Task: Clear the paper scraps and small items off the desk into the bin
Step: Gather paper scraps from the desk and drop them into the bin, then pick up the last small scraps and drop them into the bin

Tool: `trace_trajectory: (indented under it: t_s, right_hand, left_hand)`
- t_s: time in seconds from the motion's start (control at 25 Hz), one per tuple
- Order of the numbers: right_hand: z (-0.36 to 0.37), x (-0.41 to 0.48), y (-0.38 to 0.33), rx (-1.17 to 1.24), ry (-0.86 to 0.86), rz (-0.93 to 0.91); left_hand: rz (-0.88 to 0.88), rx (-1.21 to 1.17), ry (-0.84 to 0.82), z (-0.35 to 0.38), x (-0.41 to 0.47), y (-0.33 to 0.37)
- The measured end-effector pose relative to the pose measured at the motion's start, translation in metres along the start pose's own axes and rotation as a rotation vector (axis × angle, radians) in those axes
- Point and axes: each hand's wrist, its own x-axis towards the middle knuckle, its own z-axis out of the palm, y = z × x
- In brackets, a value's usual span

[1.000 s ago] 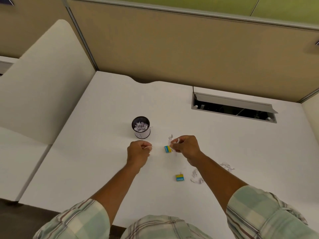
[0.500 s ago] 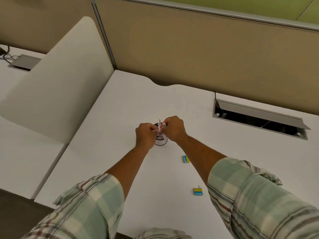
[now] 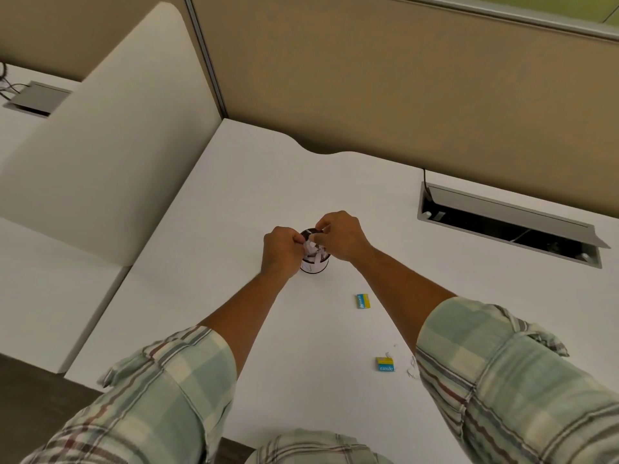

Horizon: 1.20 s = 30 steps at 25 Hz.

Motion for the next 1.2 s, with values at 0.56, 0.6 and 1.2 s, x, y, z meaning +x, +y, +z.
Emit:
trace_trajectory:
  t_s: [0.56,0.6,1.2]
  right_hand:
    - [-0.026,-0.039,0.048,0.310,0.261,0.109]
    - [-0.029,-0.046,0.055,0.315,0.258,0.114]
    - [-0.081,-0.206,0.253,0.319,0.315,0.377]
  left_hand:
    - [0.121,0.018,0.127,0.001,-0.027,-0.001]
    - [0.142,0.004,0.131,0.003,-0.030,0.001]
    - [0.241,0.098,-0.117,0.123,-0.133,0.008]
